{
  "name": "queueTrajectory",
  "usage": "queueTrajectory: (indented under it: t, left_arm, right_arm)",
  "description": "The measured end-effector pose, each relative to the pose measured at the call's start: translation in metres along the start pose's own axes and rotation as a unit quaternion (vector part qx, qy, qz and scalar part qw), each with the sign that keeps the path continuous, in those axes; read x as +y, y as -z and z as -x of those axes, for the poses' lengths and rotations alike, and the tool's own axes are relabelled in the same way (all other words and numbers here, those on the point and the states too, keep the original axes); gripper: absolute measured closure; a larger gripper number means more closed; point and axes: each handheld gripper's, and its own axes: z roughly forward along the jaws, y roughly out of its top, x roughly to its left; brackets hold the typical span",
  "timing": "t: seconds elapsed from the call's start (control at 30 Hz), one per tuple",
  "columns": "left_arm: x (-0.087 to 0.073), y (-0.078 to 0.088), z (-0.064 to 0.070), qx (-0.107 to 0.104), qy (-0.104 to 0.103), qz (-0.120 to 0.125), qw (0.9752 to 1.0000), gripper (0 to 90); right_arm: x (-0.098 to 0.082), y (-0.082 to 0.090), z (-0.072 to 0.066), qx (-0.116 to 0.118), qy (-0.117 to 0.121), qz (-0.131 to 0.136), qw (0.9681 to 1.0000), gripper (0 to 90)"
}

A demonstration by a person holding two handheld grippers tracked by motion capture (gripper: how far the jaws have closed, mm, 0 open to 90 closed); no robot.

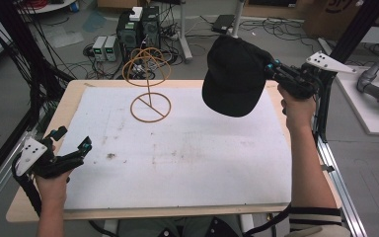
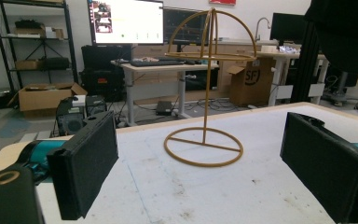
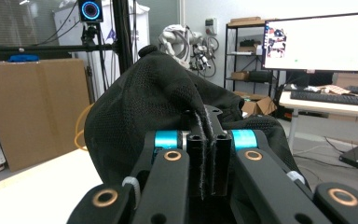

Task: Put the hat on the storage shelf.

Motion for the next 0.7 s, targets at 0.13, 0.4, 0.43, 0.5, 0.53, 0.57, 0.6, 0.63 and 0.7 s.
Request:
queueTrajectory:
  t: [0.13, 0.4, 0.43, 0.5, 0.53, 0.57, 0.6, 0.63, 0.7]
  left_arm:
    - [0.000, 0.000, 0.000, 0.000, 0.001, 0.002, 1.0000, 11.3]
    - [0.000, 0.000, 0.000, 0.000, 0.002, 0.003, 1.0000, 11.3]
    - [0.000, 0.000, 0.000, -0.001, 0.002, 0.002, 1.0000, 11.3]
    - [0.000, 0.000, -0.001, 0.000, 0.003, 0.002, 1.0000, 11.3]
    - [0.000, 0.000, -0.001, 0.001, 0.003, 0.003, 1.0000, 11.3]
    - [0.000, 0.000, -0.001, 0.000, 0.003, 0.003, 1.0000, 11.3]
    - [0.000, 0.000, -0.001, 0.000, 0.003, 0.004, 1.0000, 11.3]
    - [0.000, 0.001, -0.001, 0.000, 0.002, 0.003, 1.0000, 11.3]
    - [0.001, 0.001, -0.001, -0.001, 0.002, 0.003, 1.0000, 11.3]
  right_arm:
    - [0.007, -0.007, -0.004, 0.003, 0.002, 0.005, 1.0000, 89.2]
    - [0.020, -0.020, -0.013, 0.008, 0.003, 0.012, 0.9999, 89.2]
    - [0.021, -0.021, -0.014, 0.008, 0.002, 0.014, 0.9999, 89.3]
    - [0.024, -0.023, -0.016, 0.009, 0.000, 0.015, 0.9998, 89.2]
    - [0.026, -0.025, -0.017, 0.011, 0.000, 0.017, 0.9998, 89.3]
    - [0.028, -0.026, -0.018, 0.011, 0.001, 0.018, 0.9998, 89.2]
    - [0.030, -0.028, -0.019, 0.013, 0.002, 0.019, 0.9997, 89.2]
    - [0.031, -0.029, -0.021, 0.014, 0.002, 0.020, 0.9997, 89.2]
    - [0.035, -0.033, -0.024, 0.018, 0.001, 0.024, 0.9995, 89.2]
